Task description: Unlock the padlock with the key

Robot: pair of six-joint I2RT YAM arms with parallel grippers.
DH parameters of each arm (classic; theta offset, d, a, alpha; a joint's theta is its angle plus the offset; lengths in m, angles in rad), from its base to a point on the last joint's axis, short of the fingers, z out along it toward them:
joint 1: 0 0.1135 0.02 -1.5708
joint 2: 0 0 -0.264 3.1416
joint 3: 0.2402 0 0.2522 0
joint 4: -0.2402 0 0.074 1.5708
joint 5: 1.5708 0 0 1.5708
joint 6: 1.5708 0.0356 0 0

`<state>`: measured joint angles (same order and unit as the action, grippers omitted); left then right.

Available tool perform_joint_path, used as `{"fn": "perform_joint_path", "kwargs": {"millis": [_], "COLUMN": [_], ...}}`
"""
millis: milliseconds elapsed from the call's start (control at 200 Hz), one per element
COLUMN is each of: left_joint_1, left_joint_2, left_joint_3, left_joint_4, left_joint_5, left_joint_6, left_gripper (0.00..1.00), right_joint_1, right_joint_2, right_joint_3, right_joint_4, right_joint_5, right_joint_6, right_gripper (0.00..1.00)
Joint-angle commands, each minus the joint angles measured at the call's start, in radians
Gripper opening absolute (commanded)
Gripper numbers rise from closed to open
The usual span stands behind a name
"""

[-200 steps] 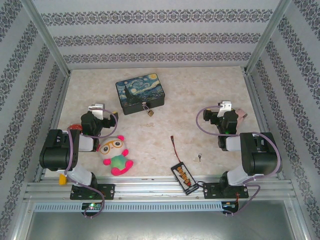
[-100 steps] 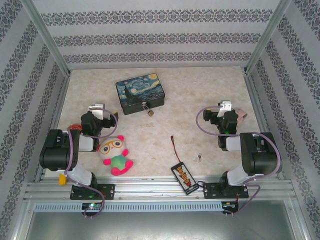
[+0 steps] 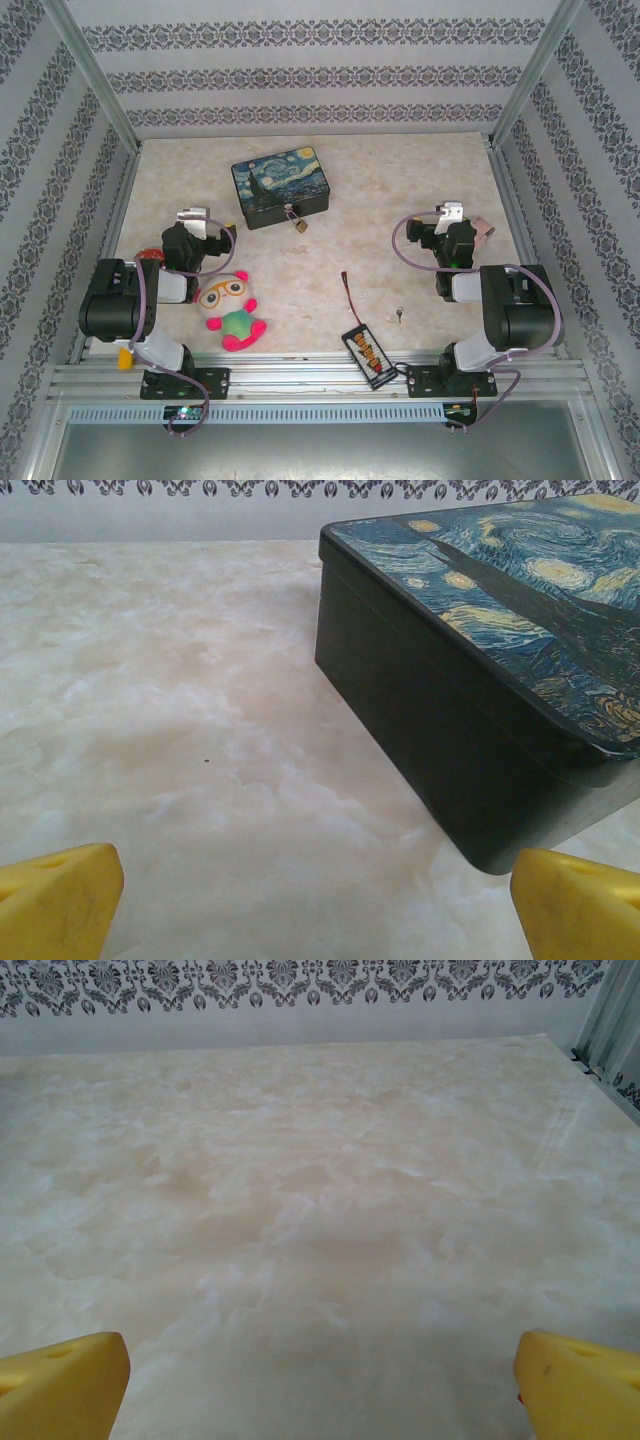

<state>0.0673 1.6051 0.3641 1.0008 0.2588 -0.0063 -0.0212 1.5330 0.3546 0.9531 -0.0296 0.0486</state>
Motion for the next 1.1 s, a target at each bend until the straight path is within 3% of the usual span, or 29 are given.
{"fn": "perform_joint_path", "kwargs": {"millis": [0,265,395,520,620,780,974,1099], "left_joint_1": [0.002,0.003,0.003,0.003,0.003,0.003,-0.012,-0.05], "left_joint_2": [-0.01,-0.141,-0.27,-0.374,-0.403,-0.34,-0.138,-0.01], "left_joint_3": [0.003,-0.008,0.038,0.128,0.199,0.319,0.476,0.547], "left_joint_4": [-0.005,-0.095,-0.27,-0.483,-0.581,-0.709,-0.75,-0.739], "left_joint_5": [0.003,-0.121,-0.195,-0.312,-0.28,-0.232,-0.039,0.017], "left_joint_6": [0.005,-0.041,-0.069,-0.212,-0.314,-0.494,-0.621,-0.678], "left_gripper": [0.99,0.99,0.99,0.99,0.99,0.99,0.99,0.99], "right_joint_1": [0.014,0.014,0.014,0.014,0.015,0.024,0.1,0.195], "right_joint_2": [-0.005,-0.047,-0.142,-0.247,-0.311,-0.307,-0.175,-0.033], "right_joint_3": [0.017,0.026,0.06,0.124,0.195,0.345,0.491,0.647], "right_joint_4": [0.001,-0.047,-0.195,-0.392,-0.563,-0.809,-0.901,-0.993], "right_joint_5": [0.013,0.032,0.053,0.105,0.121,0.028,-0.092,-0.117], "right_joint_6": [-0.003,0.004,0.007,0.044,0.112,0.209,0.369,0.396], "right_gripper": [0.98,0.98,0.98,0.98,0.98,0.98,0.98,0.98]}}
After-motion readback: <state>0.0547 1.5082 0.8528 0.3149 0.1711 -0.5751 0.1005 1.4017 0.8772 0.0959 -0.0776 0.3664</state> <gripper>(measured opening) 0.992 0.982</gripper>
